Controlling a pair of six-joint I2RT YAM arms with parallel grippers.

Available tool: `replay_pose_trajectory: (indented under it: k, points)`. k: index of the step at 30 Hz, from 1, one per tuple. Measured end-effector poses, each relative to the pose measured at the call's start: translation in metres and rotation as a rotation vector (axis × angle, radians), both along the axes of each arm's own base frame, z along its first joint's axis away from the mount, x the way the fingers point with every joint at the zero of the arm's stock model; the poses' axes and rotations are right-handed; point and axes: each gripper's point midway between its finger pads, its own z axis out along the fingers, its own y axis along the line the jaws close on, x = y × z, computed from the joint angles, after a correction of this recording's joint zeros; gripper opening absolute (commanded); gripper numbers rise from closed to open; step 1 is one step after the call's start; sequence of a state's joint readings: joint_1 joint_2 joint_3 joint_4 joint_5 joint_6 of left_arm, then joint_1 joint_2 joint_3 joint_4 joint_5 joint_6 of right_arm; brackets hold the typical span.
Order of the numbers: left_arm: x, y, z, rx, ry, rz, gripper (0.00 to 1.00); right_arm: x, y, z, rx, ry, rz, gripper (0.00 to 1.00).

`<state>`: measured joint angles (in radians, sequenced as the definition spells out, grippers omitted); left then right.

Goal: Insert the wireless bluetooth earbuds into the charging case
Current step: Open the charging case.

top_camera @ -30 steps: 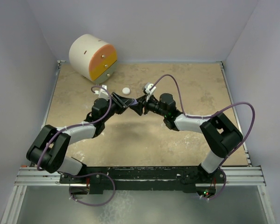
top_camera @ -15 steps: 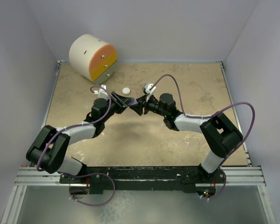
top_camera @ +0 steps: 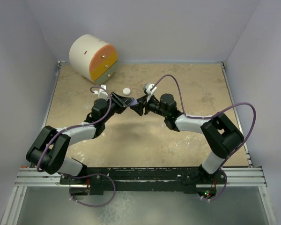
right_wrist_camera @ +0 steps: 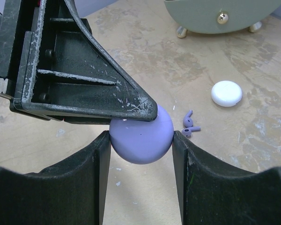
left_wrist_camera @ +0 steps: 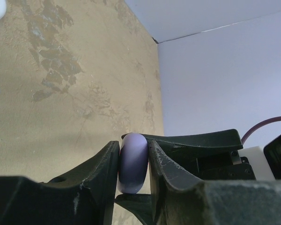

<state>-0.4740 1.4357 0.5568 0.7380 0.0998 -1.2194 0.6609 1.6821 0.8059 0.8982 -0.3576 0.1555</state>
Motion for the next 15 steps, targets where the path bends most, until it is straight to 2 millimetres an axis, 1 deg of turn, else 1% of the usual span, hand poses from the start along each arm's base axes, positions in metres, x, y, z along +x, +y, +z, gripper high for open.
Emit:
replay_pose_trajectory:
  k: [4, 6, 8, 10, 11, 12, 14, 15]
  points:
    - [0.0004, 0.0004, 0.0001, 0.000, 0.000, 0.002, 0.23, 0.0004, 0.0001, 0.0013, 0.004, -0.004, 0.000, 0.00]
    - [0.0004, 0.0004, 0.0001, 0.000, 0.000, 0.002, 0.18, 0.0003, 0.0002, 0.0013, 0.005, -0.002, -0.001, 0.00]
    - [0.0004, 0.0004, 0.0002, 0.000, -0.001, 0.003, 0.10, 0.0003, 0.0002, 0.0013, 0.005, -0.002, -0.001, 0.00]
    - [0.0004, 0.0004, 0.0002, 0.000, -0.001, 0.003, 0.00, 0.0003, 0.0002, 0.0013, 0.005, -0.001, -0.001, 0.00]
    - [0.0004, 0.0004, 0.0002, 0.000, -0.001, 0.003, 0.00, 0.0003, 0.0002, 0.0013, 0.005, -0.001, -0.001, 0.00]
    - [0.0004, 0.0004, 0.0002, 0.000, -0.001, 0.003, 0.00, 0.0003, 0.0002, 0.0013, 0.006, -0.001, -0.001, 0.08]
    - [0.0004, 0.0004, 0.0002, 0.000, -0.001, 0.003, 0.00, 0.0001, 0.0003, 0.0014, 0.007, 0.001, -0.001, 0.36]
    - [0.0004, 0.0004, 0.0002, 0.000, -0.001, 0.003, 0.00, 0.0001, 0.0003, 0.0014, 0.008, 0.003, -0.001, 0.47]
